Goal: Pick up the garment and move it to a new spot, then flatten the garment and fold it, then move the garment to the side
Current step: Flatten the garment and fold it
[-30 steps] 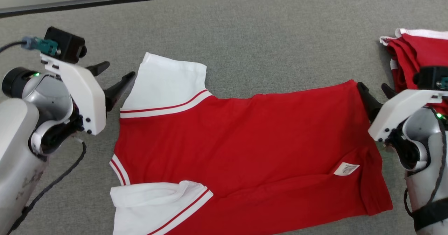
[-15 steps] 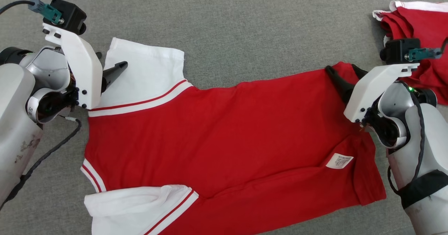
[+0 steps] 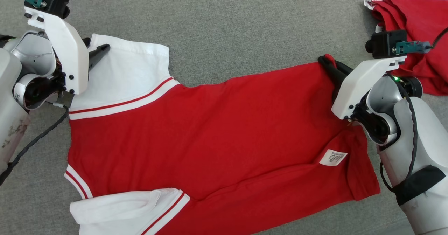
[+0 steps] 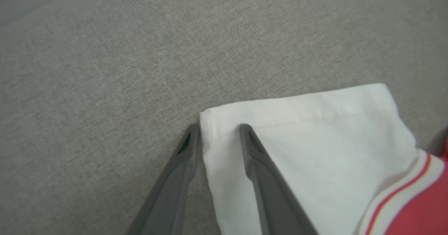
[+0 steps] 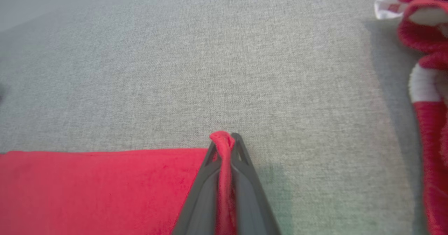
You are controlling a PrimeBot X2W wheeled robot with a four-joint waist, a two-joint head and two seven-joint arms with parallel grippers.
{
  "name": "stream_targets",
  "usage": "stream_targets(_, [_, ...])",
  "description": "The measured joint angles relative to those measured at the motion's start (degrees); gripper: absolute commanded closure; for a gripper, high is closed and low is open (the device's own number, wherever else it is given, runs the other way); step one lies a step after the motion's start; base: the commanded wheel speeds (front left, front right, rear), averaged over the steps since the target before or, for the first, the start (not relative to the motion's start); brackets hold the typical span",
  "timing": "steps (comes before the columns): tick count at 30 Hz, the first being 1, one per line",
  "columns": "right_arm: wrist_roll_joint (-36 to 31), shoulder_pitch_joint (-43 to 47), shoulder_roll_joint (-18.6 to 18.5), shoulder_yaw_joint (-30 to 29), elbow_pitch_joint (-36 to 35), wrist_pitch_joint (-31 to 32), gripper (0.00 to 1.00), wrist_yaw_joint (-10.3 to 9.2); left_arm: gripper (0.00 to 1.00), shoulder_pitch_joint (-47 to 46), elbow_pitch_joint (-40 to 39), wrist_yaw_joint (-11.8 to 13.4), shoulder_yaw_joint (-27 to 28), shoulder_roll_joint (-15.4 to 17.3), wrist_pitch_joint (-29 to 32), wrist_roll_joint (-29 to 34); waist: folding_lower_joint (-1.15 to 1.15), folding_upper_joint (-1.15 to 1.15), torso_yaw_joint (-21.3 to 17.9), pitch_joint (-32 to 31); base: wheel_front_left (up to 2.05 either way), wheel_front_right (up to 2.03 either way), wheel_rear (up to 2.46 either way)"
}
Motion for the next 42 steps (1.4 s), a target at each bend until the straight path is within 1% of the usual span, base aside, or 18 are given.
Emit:
stream_targets(4, [0.21, 0.03, -0.20, -0.42, 1.44, -2.52, 1.00, 0.00, 1.00, -0.15, 0.48, -0.01, -1.94, 0.03, -1.54, -1.31, 0.00, 0.00, 0.19, -1.08, 0.00, 0.00, 0.00])
stream_targets(9, [-0.79, 0.79, 0.02, -3.77, 4.35, -7.20, 1.00, 0.01, 1.00, -0.16, 1.66, -0.01, -3.02, 0.94, -4.61, -2.87, 0.00, 0.00, 0.82, -3.67, 0.00, 0.00, 0.00])
stream_targets(13, [-1.81, 2.10, 0.42, -5.27, 6.44, -9.12, 1.00, 0.01, 1.00, -0.01, 2.40, -0.03, -4.22, 1.83, -5.90, -4.25, 0.00, 0.00, 1.61, -6.09, 0.00, 0.00, 0.00])
stream_targets(17, [-2.29, 3.20, 0.52, -5.63, 7.60, -10.59, 1.00, 0.01, 1.00, 1.05, 2.01, -0.04, -5.11, 1.85, -6.90, -6.43, 0.00, 0.00, 2.39, -8.56, 0.00, 0.00, 0.00])
stream_targets(20, [-2.10, 4.29, 0.36, -4.42, 7.86, -10.66, 1.00, 0.00, 1.00, 2.17, 0.51, -0.03, -6.36, 2.09, -6.59, -8.36, 0.00, 0.00, 2.95, -10.66, 0.00, 0.00, 0.00])
stream_targets(22, [-1.81, 5.24, -0.13, -3.25, 7.90, -10.16, 1.00, 0.00, 1.00, 3.11, -1.02, -0.03, -7.56, 2.48, -5.08, -9.77, 0.00, 0.00, 3.31, -12.24, 0.00, 0.00, 0.00])
stream_targets(28, [-1.48, 8.18, -3.59, -1.38, 9.00, -8.67, 1.00, 0.01, 1.00, 5.63, -5.57, -0.03, -11.16, 4.94, 1.03, -13.78, 0.00, 0.00, 4.53, -17.28, 0.00, 0.00, 0.00])
stream_targets(32, [-0.46, 10.04, -5.12, -0.56, 9.66, -7.38, 1.00, 0.01, 1.00, 8.31, -9.40, -0.03, -12.74, 6.16, 6.23, -18.26, 0.00, 0.00, 5.53, -20.42, 0.00, 0.00, 0.00])
stream_targets(37, [0.88, 12.04, -7.06, 1.13, 9.76, -6.16, 1.00, 0.01, 1.00, 10.78, -14.27, 0.02, -14.66, 8.68, 12.94, -22.15, 0.00, 0.00, 6.97, -23.18, 0.00, 0.00, 0.00])
stream_targets(39, [1.31, 12.13, -7.79, 2.09, 9.79, -5.70, 1.00, 0.01, 1.00, 11.44, -16.40, 0.55, -14.90, 9.16, 14.52, -23.41, 0.00, 0.00, 7.58, -23.70, 0.00, 0.00, 0.00])
stream_targets(41, [1.92, 12.16, -8.01, 2.77, 9.89, -5.71, 1.00, 0.01, 1.00, 11.96, -18.34, 1.58, -15.05, 9.48, 15.99, -24.64, 0.00, 0.00, 8.02, -23.94, 0.00, 0.00, 0.00])
stream_targets(42, [1.92, 12.16, -8.01, 2.77, 9.89, -5.71, 1.00, 0.01, 1.00, 11.96, -18.34, 1.58, -15.05, 9.48, 15.99, -24.64, 0.00, 0.00, 8.02, -23.94, 0.00, 0.00, 0.00])
